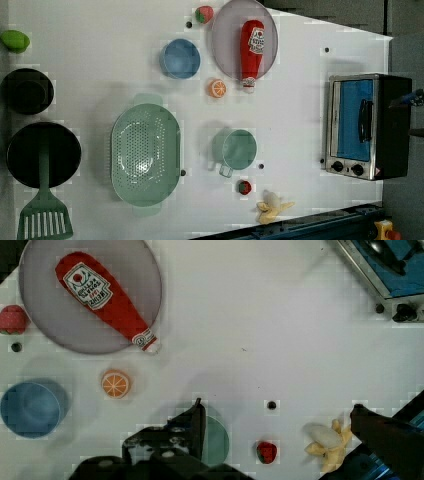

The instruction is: Pick ketchup from plate and place it on table.

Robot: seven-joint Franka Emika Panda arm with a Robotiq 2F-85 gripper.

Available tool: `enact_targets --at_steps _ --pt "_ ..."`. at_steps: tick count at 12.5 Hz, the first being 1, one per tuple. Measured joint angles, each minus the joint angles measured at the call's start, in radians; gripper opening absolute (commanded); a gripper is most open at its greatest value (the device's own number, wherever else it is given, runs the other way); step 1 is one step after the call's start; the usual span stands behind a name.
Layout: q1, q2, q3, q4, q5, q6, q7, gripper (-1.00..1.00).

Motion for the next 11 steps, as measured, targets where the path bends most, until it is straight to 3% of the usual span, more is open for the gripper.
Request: enact_targets --at_steps 6,11 --pt "0.007 0.254 0.071 -0.017 0.009 0.123 -0.045 1.00" --pt "0.037 0.435 0.099 -0.022 0.011 0.301 -0.278 1.00"
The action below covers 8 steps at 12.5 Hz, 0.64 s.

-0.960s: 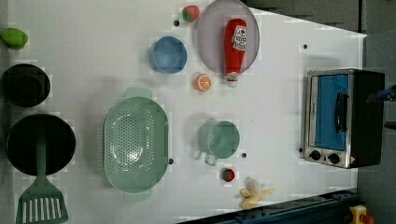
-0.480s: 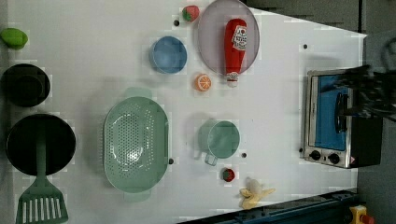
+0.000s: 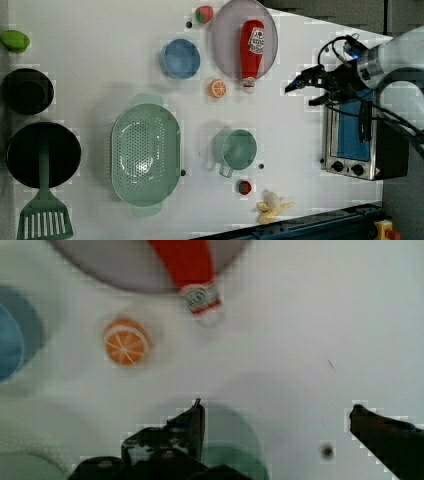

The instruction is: Pick ketchup from plate and place it on table.

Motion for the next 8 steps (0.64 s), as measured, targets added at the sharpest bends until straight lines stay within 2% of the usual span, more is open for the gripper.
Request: enact_targets --at_steps 4,8 --pt "0.007 0.097 0.001 0.007 -0.004 0.199 -0.125 1.00" --pt "0.015 0.216 -0.011 0.045 -0.034 0.390 -0.152 1.00"
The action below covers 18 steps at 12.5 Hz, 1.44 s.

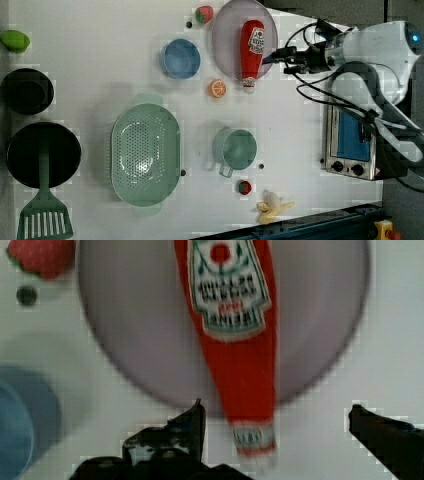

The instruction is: Pick ketchup from plate and place it on table.

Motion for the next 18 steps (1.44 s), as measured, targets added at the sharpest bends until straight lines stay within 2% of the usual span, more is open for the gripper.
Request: enact_targets --at_steps 11,12,15,18 --pt "0.024 0.266 -0.004 0.090 -0.147 0.233 -0.054 1.00" --pt "0.026 0.268 -0.007 0.092 -0.147 0.238 -0.057 0.91" --pt "0.030 0.264 -0.012 0.101 -0.149 0.244 -0.059 0.21" --pt "0.028 0.258 -0.010 0.116 -0.149 0.267 -0.060 0.21"
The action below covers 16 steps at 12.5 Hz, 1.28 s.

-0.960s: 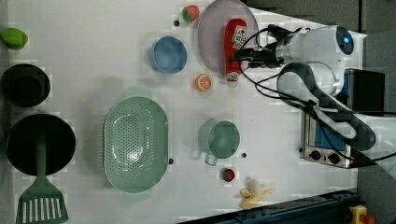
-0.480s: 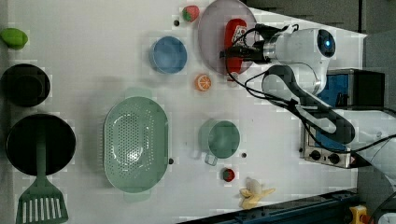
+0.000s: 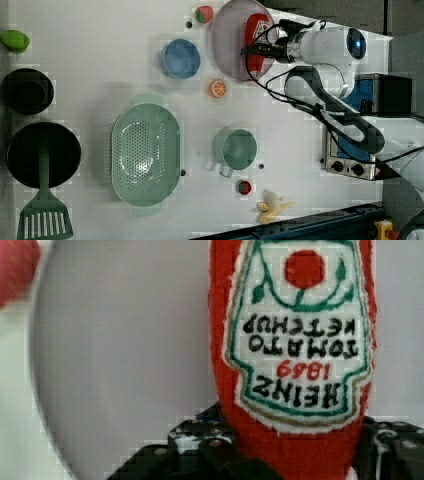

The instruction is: Pick ketchup from plate and place it on table.

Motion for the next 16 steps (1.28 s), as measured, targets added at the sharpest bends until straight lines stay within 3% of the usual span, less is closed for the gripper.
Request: enact_targets --at_steps 3,7,11,16 --pt "0.002 -0.001 0.003 0.004 0.000 -0.007 0.000 0.21" --pt "-0.008 -0.061 0.009 0.053 0.009 -0.199 0.002 0.21" --pt "-0.036 -0.234 0.021 0.063 0.175 -0.406 0.002 0.21" --pt "-0.097 -0.530 0.007 -0.086 0.186 -0.421 0.002 0.21"
